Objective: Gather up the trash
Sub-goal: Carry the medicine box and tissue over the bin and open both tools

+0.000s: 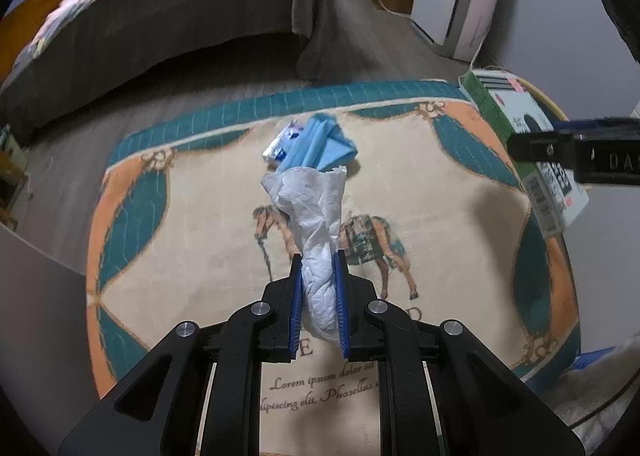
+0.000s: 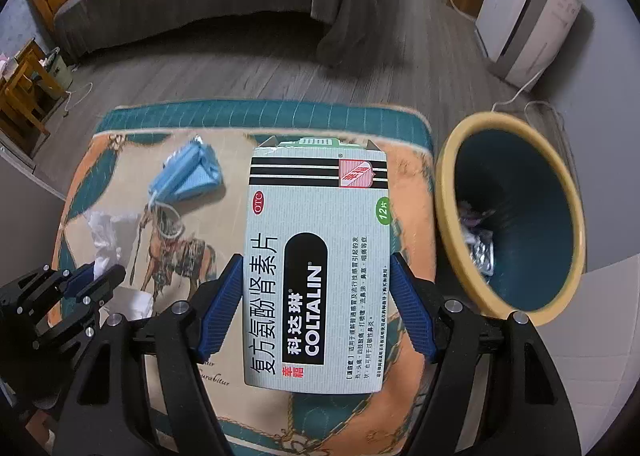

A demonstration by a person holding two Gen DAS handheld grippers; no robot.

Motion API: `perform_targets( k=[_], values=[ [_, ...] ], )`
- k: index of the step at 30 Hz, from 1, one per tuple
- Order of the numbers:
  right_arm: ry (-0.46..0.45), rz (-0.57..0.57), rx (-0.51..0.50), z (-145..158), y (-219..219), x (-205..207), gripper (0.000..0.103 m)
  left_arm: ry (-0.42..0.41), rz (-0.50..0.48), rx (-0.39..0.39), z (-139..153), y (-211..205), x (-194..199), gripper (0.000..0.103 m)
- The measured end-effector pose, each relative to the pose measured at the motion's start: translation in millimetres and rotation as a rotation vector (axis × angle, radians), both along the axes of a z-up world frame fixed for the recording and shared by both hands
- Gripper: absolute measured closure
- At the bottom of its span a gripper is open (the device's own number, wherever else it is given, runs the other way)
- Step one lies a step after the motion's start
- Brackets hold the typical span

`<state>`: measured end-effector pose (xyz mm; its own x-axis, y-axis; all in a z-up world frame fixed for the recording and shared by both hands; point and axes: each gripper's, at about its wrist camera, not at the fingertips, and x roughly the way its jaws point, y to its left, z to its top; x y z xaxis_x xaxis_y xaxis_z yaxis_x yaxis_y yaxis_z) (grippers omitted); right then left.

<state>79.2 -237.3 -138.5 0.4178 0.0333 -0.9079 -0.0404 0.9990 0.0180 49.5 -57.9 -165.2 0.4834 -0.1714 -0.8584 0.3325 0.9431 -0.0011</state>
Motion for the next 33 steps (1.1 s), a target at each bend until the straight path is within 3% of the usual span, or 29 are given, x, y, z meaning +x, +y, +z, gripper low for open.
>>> perform_targets(
  k=[10,21,33],
  values=[
    [-0.074,-0.008,-0.026,23.3,-19.4,2.5,0.032,0.021,-0.015,0.003,-1.3,-18.9,-1.4,0.087],
    [-0.135,0.028,-0.053,41.2,-32.7,6.2,0.032,-0.027,-0.044,0.007,21.6,-46.0,-0.5,0.087],
    [-0.112,-0.149,0.000,36.2,-119.5,24.4,0.032,-0.055,-0.124,-0.013,50.2,-97.3,31.3,0.087]
  ],
)
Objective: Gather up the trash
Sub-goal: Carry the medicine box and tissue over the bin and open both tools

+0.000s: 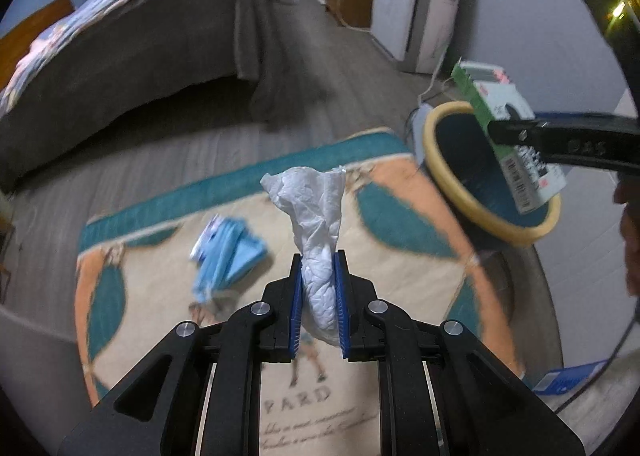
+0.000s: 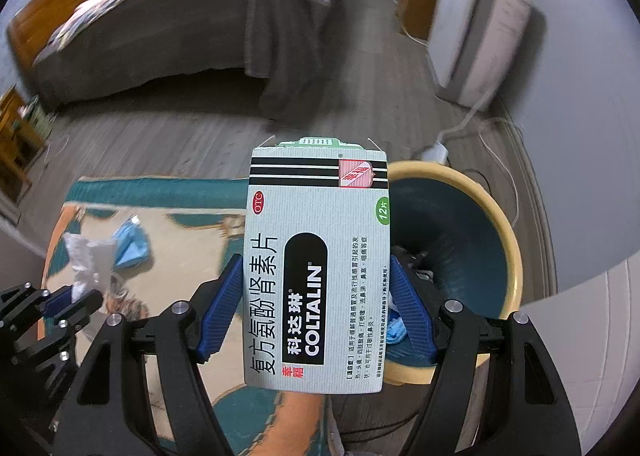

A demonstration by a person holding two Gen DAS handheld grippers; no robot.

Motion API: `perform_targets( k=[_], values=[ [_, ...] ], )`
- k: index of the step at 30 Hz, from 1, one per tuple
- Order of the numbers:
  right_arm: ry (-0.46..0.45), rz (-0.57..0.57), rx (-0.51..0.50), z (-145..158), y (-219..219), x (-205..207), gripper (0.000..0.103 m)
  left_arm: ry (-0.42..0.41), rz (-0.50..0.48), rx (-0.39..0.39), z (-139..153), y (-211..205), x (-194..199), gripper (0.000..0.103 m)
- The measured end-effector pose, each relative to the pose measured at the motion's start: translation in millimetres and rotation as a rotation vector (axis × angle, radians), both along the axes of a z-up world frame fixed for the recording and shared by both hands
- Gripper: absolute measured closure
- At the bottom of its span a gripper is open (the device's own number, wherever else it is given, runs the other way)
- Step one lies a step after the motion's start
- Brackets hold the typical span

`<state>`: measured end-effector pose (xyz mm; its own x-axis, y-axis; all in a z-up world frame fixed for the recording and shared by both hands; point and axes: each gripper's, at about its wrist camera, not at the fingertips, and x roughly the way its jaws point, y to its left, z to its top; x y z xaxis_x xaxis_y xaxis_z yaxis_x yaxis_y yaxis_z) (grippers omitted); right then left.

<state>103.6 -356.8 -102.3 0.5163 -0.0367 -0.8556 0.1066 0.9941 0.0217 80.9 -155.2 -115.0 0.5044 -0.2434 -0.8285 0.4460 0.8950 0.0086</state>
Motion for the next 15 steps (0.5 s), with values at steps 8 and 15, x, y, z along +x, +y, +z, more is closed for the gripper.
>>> perform_targets(
  k=[8,15],
  values=[
    [0.054,-0.157,0.035,-24.1,-66.5,4.1,0.032,0.020,-0.103,-0.013,6.6,-54.6,17.6,0.087],
    [0.104,-0.288,0.098,-46.2,-113.2,-1.6,0.032,0.051,-0.198,-0.020,5.7,-106.0,30.3,0.087]
  ],
)
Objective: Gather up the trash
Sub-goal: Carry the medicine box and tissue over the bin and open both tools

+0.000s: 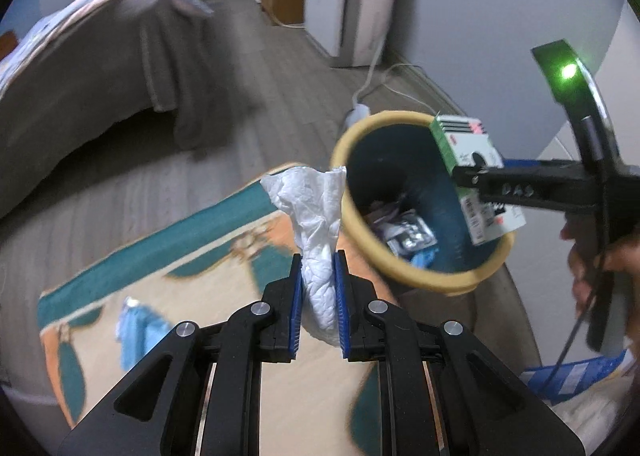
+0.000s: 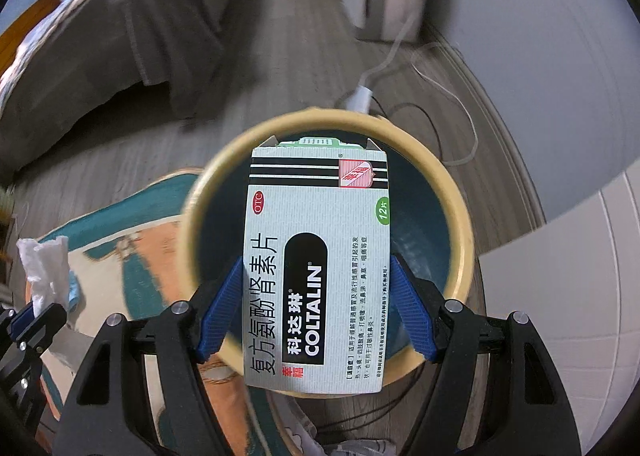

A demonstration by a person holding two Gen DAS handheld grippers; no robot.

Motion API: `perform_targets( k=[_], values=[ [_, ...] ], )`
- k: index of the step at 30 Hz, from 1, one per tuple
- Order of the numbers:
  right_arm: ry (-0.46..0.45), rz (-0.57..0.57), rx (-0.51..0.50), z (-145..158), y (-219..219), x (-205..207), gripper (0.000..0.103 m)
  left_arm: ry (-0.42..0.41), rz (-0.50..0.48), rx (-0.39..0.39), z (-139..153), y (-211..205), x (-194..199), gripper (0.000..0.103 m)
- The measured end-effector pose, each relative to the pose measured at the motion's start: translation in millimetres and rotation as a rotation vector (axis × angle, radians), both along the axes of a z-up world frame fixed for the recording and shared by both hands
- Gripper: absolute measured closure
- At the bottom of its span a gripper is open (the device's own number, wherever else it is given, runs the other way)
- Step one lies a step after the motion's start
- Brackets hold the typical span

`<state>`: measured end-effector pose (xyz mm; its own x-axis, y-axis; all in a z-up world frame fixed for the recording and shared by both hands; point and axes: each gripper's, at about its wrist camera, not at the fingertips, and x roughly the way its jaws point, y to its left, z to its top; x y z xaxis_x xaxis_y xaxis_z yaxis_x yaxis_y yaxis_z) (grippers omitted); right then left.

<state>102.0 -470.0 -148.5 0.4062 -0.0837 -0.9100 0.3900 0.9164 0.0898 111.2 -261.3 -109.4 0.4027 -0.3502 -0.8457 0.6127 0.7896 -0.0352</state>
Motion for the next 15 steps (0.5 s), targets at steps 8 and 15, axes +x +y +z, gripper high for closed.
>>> perform_targets(
  k=[8,15],
  values=[
    [0.001,-0.050,-0.013,1.2,-12.4,-1.7,0.032,0.003,-0.089,-0.010,-4.7,-56.8,12.4,0.087],
    [-0.036,-0.078,-0.040,10.3,-14.4,-6.1,0.031,-0.032,-0.099,-0.029,-1.0,-75.2,21.4,0.075]
  ],
)
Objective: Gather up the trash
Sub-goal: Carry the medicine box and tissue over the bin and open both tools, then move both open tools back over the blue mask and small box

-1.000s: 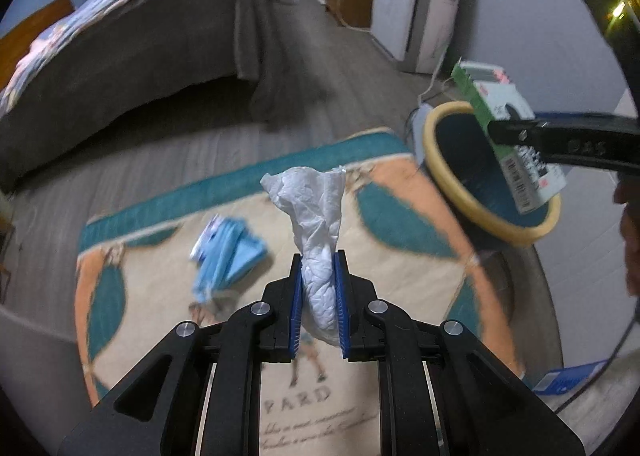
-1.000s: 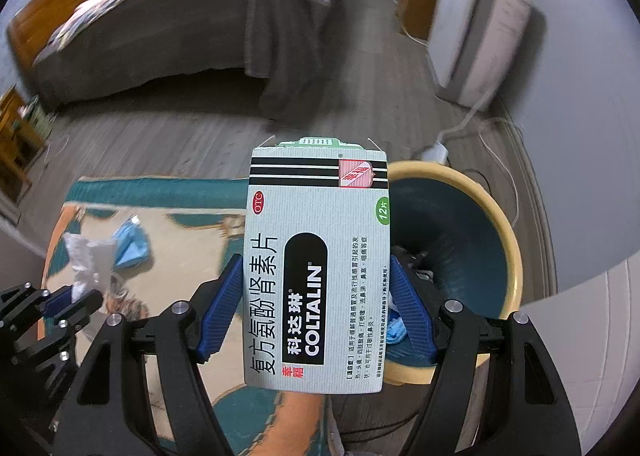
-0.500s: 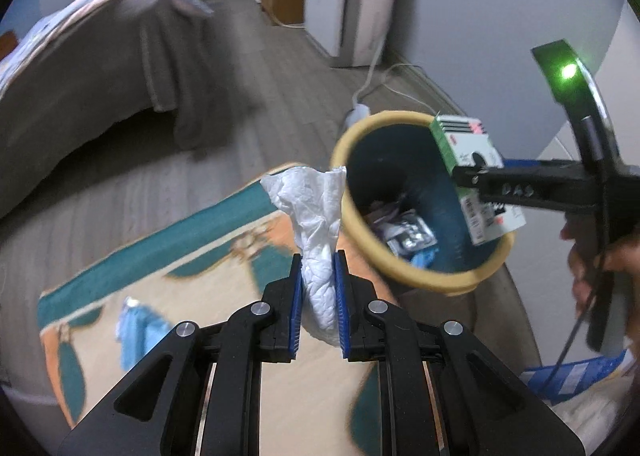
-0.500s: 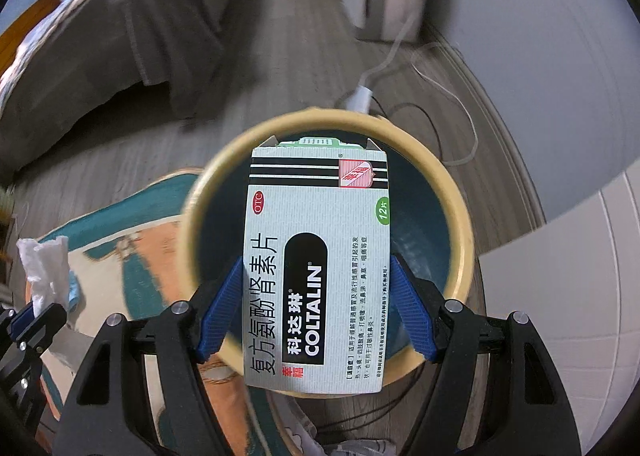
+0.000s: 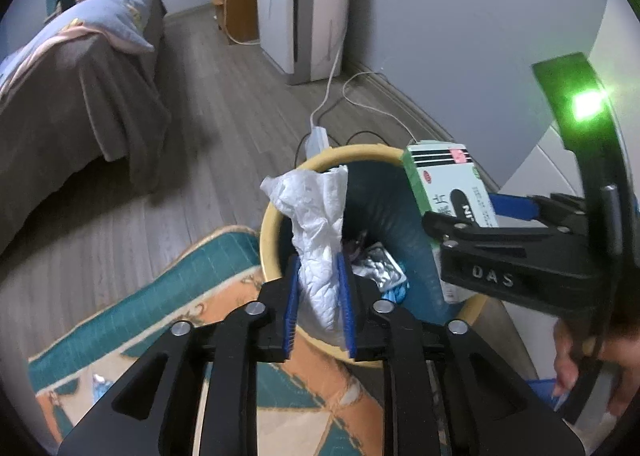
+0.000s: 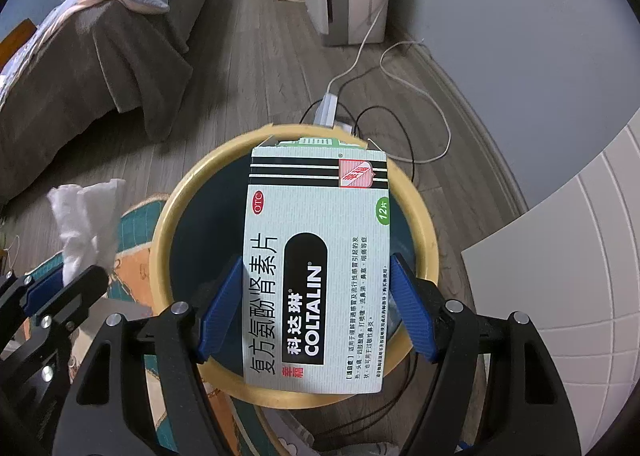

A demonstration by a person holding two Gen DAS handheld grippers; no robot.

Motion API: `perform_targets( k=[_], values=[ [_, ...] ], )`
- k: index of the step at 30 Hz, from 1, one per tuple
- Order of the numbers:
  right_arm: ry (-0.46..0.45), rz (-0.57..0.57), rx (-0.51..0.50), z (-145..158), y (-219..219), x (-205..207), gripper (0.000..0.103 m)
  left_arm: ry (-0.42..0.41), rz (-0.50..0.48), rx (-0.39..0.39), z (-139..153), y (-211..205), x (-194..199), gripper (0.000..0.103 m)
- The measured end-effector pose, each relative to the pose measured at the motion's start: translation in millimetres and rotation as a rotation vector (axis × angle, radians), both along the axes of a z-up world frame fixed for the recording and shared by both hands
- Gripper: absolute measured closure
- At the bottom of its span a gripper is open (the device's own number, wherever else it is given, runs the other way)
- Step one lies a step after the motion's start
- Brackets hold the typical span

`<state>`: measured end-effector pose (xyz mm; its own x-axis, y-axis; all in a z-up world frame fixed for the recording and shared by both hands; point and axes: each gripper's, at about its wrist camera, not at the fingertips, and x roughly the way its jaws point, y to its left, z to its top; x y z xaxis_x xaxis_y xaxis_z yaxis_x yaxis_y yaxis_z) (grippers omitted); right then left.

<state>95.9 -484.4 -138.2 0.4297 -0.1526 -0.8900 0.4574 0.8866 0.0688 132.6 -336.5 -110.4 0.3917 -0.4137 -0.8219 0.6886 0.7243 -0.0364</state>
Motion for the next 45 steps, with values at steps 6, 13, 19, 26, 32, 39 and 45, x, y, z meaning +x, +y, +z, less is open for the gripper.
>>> perform_targets(
  k=[6,13,19,26,32,39,45],
  values=[
    [0.000,0.013,0.005,-0.2,4.4,1.8,0.029,-0.031,0.033,-0.020,4.4,11.0,0.0,0.043],
    [-0.011,0.033,-0.004,3.0,11.8,6.6,0.009,-0.037,0.119,-0.033,7.6,42.7,5.5,0.020],
    [-0.017,0.070,-0.018,9.3,29.4,12.2,0.006,-0.021,0.232,-0.027,8.1,89.5,7.6,0.011],
    [-0.027,0.158,-0.074,21.1,69.6,21.3,0.006,-0.052,0.341,0.002,18.1,160.5,3.5,0.010],
    [-0.076,0.227,-0.085,34.9,107.5,28.3,0.006,-0.101,0.422,0.028,31.6,223.6,-11.0,0.009],
    [-0.095,0.350,-0.075,30.3,161.5,33.7,0.006,-0.126,0.517,0.025,32.0,291.6,-27.3,0.008],
    [-0.022,0.459,-0.043,2.2,208.5,41.4,0.006,-0.112,0.603,0.020,16.5,335.1,-17.7,0.008]
  ],
)
